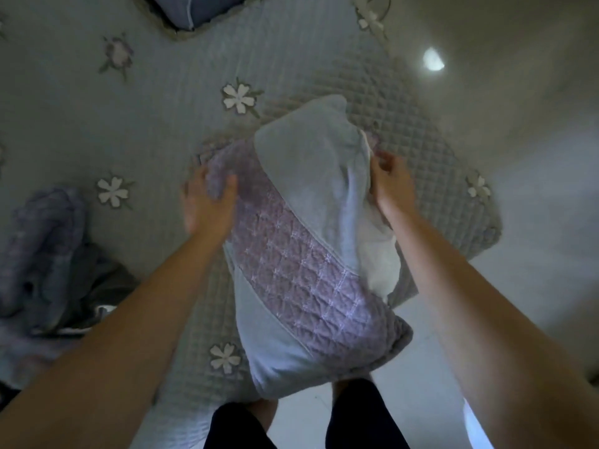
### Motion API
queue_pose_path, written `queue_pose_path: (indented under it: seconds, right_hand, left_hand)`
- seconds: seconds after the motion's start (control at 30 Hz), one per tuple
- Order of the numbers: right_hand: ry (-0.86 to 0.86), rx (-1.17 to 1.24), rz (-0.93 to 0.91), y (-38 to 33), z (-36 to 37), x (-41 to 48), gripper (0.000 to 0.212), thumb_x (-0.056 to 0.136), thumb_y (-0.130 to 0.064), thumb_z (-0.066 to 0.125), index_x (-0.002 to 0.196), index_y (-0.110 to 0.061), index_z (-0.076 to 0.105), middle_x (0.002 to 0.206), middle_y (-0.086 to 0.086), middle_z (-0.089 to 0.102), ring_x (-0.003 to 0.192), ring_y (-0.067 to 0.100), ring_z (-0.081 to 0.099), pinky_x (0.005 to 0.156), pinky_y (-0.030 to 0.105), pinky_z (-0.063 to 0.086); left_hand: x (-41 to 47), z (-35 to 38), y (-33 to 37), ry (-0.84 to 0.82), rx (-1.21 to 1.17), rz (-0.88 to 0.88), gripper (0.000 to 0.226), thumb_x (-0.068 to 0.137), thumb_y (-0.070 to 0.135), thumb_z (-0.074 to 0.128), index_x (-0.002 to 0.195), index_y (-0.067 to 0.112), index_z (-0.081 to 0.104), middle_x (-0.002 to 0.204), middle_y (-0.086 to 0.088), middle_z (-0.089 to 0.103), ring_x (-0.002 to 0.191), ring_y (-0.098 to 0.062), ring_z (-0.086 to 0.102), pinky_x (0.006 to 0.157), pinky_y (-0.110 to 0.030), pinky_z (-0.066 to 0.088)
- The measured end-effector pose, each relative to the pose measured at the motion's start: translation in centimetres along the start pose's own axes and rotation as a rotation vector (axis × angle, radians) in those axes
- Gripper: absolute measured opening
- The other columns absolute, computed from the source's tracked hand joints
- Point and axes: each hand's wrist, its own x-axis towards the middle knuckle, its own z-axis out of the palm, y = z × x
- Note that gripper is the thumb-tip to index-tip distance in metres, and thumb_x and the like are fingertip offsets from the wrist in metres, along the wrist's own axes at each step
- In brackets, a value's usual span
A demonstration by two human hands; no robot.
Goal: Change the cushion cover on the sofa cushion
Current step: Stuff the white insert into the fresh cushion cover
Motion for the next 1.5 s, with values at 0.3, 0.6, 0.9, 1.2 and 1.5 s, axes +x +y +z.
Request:
queue_pose_path:
  seconds: [0.3, 0.6, 0.9, 1.2, 1.5]
  right_hand:
    - [-0.243, 0.055, 0.121, 4.1, 2.1, -5.7, 0.026, 0.093, -0.044, 0.059, 0.118, -0.039, 0.056, 0.112, -0.006, 0.067, 0.106, 0.019, 0.063, 0.096, 0.049, 0.051]
    - [-0.53, 0.174, 0.309, 4.3, 3.7, -5.1, 0.044, 0.089, -0.049, 0.066, 0.117, -0.017, 0.06, 0.114, 0.01, 0.071, 0.102, 0.03, 0.069, 0.094, 0.049, 0.055]
    - [-0.658, 0.528, 0.475, 4.6, 7.3, -8.9, 0.043, 0.092, -0.049, 0.061, 0.12, -0.016, 0.061, 0.11, 0.007, 0.074, 0.103, 0.025, 0.071, 0.091, 0.041, 0.057]
    - [-0.712, 0.537, 0.412, 3.4, 10.3, -10.8, 0.067, 0.073, -0.031, 0.086, 0.13, -0.021, 0.053, 0.12, 0.006, 0.07, 0.107, 0.025, 0.069, 0.089, 0.047, 0.058]
    - [-0.653, 0.844, 0.191, -3.2, 15.1, -13.2, 0.033, 0.088, -0.013, 0.074, 0.118, -0.018, 0.062, 0.121, 0.006, 0.069, 0.111, 0.023, 0.067, 0.085, 0.04, 0.058]
  left_hand:
    - [-2.6, 4.9, -4.6, -0.239, -0.448, -0.495, 0.061, 0.077, 0.068, 0.065, 0.104, 0.014, 0.062, 0.1, 0.003, 0.065, 0.104, -0.023, 0.062, 0.083, -0.031, 0.05]
    - [8.0, -6.5, 2.9, 0.206, 0.247, 0.239, 0.086, 0.082, 0.061, 0.061, 0.149, 0.016, 0.032, 0.145, -0.017, 0.04, 0.131, -0.034, 0.041, 0.103, -0.039, 0.037]
    - [-4.0, -3.7, -4.3, -0.091, 0.513, 0.496, 0.088, 0.078, 0.077, 0.051, 0.15, 0.033, 0.026, 0.155, -0.015, 0.021, 0.139, -0.038, 0.023, 0.114, -0.053, 0.019]
    - [-6.4, -4.5, -8.4, 0.071, 0.18, 0.41, 0.042, 0.083, 0.033, 0.076, 0.111, 0.007, 0.059, 0.101, -0.012, 0.068, 0.089, -0.031, 0.063, 0.07, -0.037, 0.051]
    - [-5.5, -10.6, -7.7, 0.235, -0.058, 0.364, 0.033, 0.099, 0.031, 0.054, 0.073, 0.012, 0.053, 0.052, 0.013, 0.037, 0.049, -0.007, 0.034, 0.051, -0.021, 0.027]
